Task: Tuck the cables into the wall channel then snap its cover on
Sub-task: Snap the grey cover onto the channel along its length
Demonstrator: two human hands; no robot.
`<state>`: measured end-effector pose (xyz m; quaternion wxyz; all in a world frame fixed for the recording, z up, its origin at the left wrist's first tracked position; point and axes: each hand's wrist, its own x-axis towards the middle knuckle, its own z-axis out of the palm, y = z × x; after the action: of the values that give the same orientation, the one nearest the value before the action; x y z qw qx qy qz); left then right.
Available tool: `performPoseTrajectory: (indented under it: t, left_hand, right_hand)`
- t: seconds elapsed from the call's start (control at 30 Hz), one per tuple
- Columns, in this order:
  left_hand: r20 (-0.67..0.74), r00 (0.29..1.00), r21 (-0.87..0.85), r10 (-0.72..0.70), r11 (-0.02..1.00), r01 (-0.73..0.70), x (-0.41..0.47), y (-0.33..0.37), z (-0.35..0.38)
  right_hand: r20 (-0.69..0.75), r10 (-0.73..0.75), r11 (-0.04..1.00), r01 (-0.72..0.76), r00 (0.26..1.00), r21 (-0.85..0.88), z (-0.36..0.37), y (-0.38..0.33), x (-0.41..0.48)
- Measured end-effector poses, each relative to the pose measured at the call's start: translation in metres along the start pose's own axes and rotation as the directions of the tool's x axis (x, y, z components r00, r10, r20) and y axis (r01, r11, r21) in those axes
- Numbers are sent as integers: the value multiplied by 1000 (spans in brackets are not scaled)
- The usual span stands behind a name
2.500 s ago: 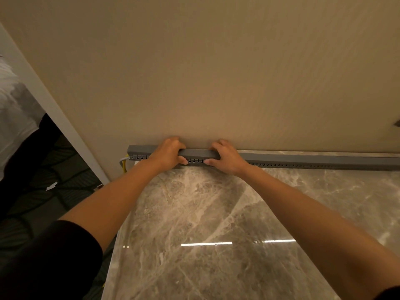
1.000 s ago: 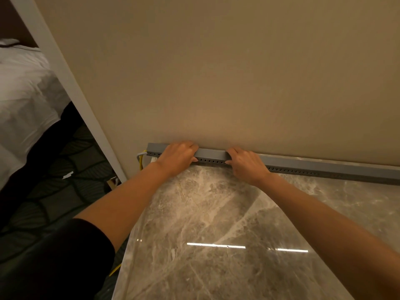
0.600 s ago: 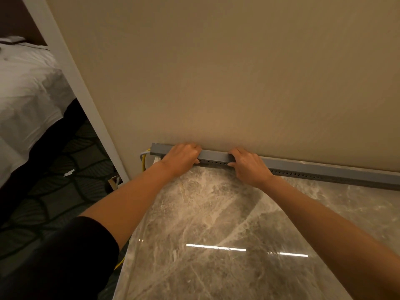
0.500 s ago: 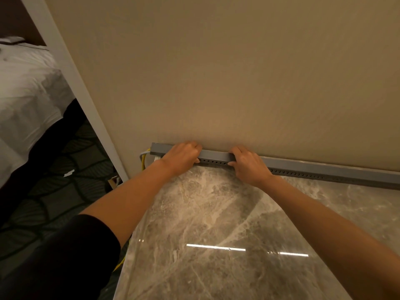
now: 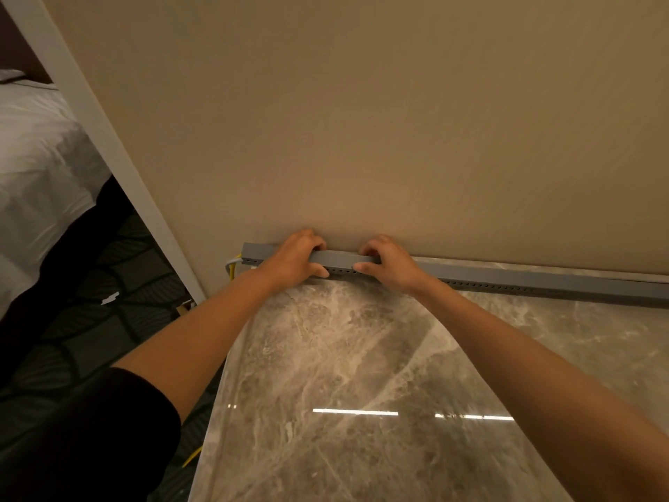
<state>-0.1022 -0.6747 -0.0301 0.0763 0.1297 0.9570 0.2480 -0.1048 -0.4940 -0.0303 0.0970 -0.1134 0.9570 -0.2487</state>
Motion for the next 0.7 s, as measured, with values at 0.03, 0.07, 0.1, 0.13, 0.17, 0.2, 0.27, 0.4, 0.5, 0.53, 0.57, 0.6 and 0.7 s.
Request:
performPoseTrajectory:
  t: [0.03,0.07,0.1,0.13,0.17,0.2,0.27,0.4,0.5,0.53,0.57,0.6,0.7]
  left_hand:
    - [3,1000,-18,-4,1000,4,0,0,-1]
    - [5,1000,-41,-7,999,7,-1,-1,-2]
    - [5,1000,-68,-9,998,9,-1,-2,-2]
    - [4,1000,-89,-6,996,6,-1,-3,-2]
    - [0,1000,-96,3,995,-3,-2,-3,-2]
    - [-5,1000,-92,15,996,-16,-2,-3,-2]
    - [-8,999,-71,35,997,-36,-2,-3,-1]
    - [43,992,74,115,990,-118,-3,-8,-5]
    - [31,988,212,152,965,-155,-12,-18,-12]
    - [15,989,259,149,954,-148,-16,-22,-15]
    - [-1,991,298,135,946,-129,-20,-28,-19]
    - [-14,993,327,117,939,-106,-23,-34,-23]
    - [-28,996,374,80,925,-64,-32,-51,-35]
  right_hand:
    - [12,-9,1000,9,1000,8,1,-2,1]
    - [26,-21,1000,21,999,6,2,-7,2]
    - [36,-34,999,34,999,3,5,-13,5]
    - [43,-50,999,50,998,-4,8,-21,7]
    - [46,-69,997,70,997,-17,12,-27,8]
    - [47,-91,995,93,995,-38,14,-32,10]
    - [75,-132,985,139,988,-98,15,-34,9]
    - [176,-192,933,235,965,-273,8,-28,7]
    - [159,-232,891,275,960,-360,10,-29,4]
    - [147,-244,881,283,959,-379,11,-29,3]
    - [134,-251,875,284,959,-391,12,-29,2]
    - [126,-253,872,283,959,-400,12,-29,2]
    - [119,-241,867,269,963,-419,11,-35,2]
